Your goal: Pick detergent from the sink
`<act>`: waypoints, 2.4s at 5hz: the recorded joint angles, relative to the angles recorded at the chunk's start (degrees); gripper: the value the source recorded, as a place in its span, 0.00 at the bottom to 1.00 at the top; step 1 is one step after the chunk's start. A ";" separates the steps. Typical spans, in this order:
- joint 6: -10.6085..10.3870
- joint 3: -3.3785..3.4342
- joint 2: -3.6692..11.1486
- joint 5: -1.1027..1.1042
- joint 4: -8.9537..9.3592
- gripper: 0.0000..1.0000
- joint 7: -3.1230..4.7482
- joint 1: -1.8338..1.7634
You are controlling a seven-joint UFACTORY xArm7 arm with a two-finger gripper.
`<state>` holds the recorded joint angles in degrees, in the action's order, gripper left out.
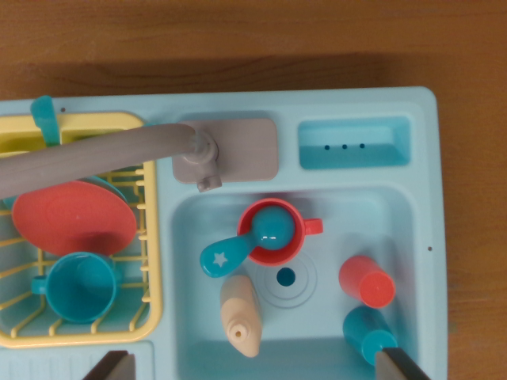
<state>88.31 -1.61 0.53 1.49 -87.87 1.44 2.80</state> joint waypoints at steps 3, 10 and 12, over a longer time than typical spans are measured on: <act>-1.49 -0.09 0.13 -0.18 1.42 0.00 0.80 0.03; -9.69 -0.57 0.84 -1.16 9.28 0.00 5.24 0.21; -12.18 -0.71 1.06 -1.46 11.68 0.00 6.60 0.27</act>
<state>76.12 -2.32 1.58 0.04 -76.20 8.04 3.06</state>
